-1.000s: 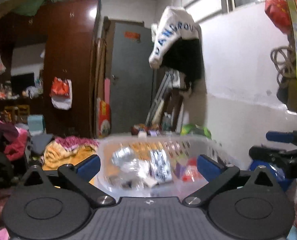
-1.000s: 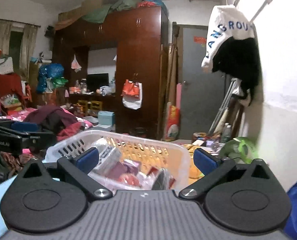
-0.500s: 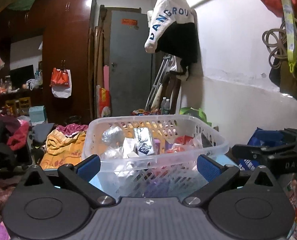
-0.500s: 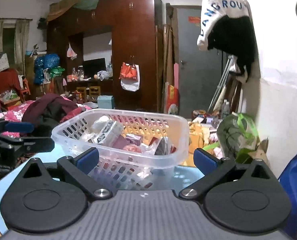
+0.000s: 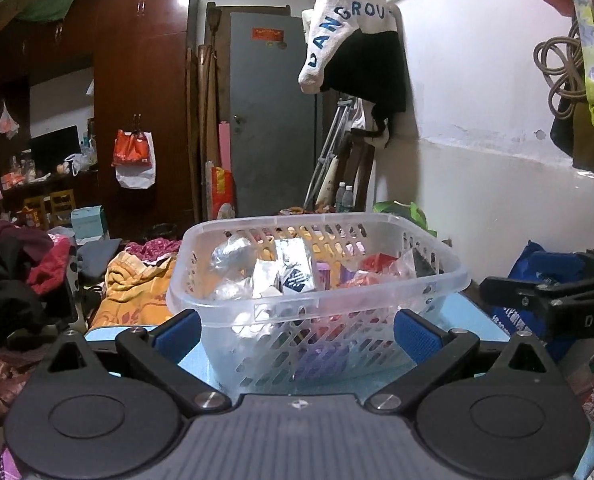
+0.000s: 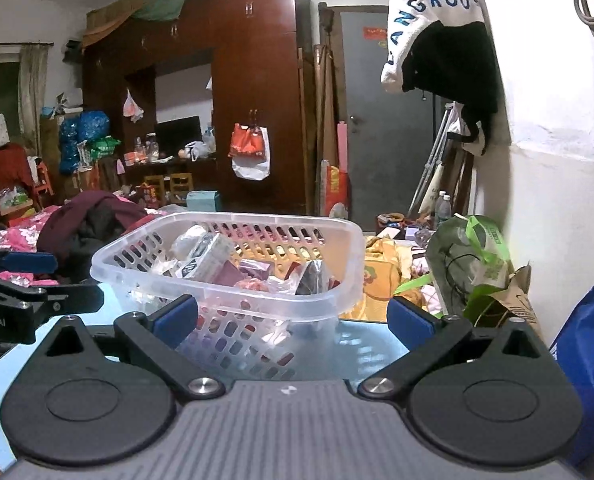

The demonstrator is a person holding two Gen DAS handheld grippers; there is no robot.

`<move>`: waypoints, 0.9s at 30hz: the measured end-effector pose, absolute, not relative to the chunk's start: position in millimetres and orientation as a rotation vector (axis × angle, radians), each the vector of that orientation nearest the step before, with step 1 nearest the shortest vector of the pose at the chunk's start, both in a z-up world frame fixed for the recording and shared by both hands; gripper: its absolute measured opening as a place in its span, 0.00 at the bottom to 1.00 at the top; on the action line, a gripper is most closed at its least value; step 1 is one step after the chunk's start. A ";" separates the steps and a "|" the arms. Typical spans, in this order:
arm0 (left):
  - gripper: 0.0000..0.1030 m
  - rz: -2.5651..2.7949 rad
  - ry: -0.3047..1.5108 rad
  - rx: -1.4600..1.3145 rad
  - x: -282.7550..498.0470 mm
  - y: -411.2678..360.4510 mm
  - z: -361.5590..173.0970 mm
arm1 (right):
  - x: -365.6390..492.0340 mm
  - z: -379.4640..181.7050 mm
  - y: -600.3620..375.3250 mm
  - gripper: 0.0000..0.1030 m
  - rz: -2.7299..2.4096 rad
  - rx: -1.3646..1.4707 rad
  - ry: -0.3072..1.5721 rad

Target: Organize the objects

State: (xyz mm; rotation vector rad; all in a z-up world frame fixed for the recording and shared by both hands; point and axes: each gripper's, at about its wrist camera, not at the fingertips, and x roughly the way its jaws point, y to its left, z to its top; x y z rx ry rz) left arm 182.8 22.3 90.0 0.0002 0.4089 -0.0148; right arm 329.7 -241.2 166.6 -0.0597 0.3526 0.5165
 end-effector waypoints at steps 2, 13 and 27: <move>1.00 -0.015 0.406 -0.015 180.7 23.3 86.9 | 330.6 165.6 -243.8 1.00 0.520 -0.046 0.356; 1.00 -0.010 0.415 -0.020 179.8 24.3 82.7 | 330.4 160.4 -248.0 1.00 0.524 -0.037 0.370; 1.00 0.002 0.421 -0.041 180.9 28.1 81.1 | 331.7 157.6 -250.3 1.00 0.528 -0.048 0.382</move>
